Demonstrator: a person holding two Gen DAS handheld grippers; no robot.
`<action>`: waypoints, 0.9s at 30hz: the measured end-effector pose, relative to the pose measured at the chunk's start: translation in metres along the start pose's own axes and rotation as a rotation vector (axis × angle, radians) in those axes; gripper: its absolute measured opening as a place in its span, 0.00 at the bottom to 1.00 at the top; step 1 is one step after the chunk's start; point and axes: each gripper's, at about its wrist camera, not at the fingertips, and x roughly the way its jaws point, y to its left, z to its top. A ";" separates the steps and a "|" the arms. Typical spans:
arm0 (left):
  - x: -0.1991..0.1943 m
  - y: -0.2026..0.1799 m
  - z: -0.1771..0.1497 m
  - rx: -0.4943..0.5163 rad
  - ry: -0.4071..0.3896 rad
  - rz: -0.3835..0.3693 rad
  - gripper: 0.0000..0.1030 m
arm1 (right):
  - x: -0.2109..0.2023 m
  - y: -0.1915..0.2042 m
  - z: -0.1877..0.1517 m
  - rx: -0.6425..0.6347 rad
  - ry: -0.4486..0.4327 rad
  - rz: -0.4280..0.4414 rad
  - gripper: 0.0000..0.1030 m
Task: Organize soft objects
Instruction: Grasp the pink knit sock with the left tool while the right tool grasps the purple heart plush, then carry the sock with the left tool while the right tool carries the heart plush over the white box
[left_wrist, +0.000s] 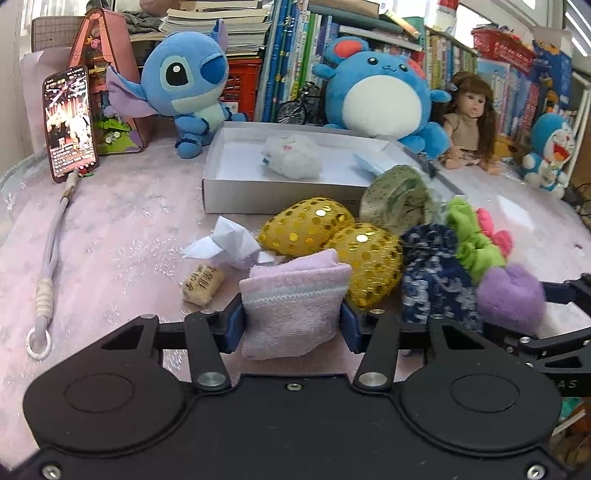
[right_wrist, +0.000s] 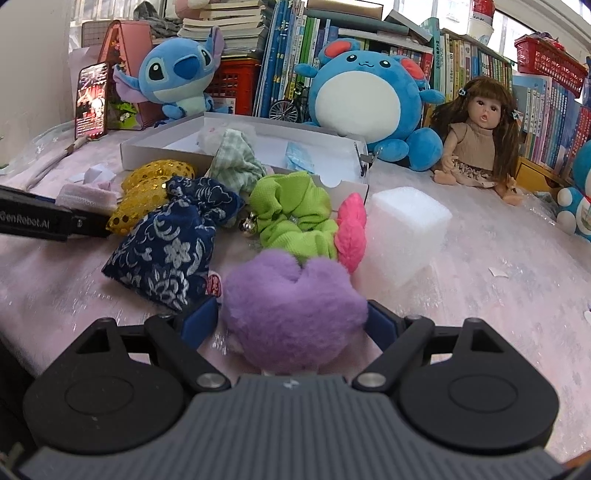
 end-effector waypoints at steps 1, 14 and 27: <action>-0.003 -0.001 -0.001 0.005 0.000 -0.008 0.48 | -0.002 -0.001 -0.001 0.001 0.003 0.001 0.87; -0.024 -0.001 0.011 0.033 -0.047 -0.015 0.47 | -0.020 -0.002 0.002 0.024 -0.035 0.002 0.68; -0.017 0.013 0.056 0.027 -0.083 0.035 0.47 | -0.042 -0.026 0.034 0.115 -0.133 -0.016 0.67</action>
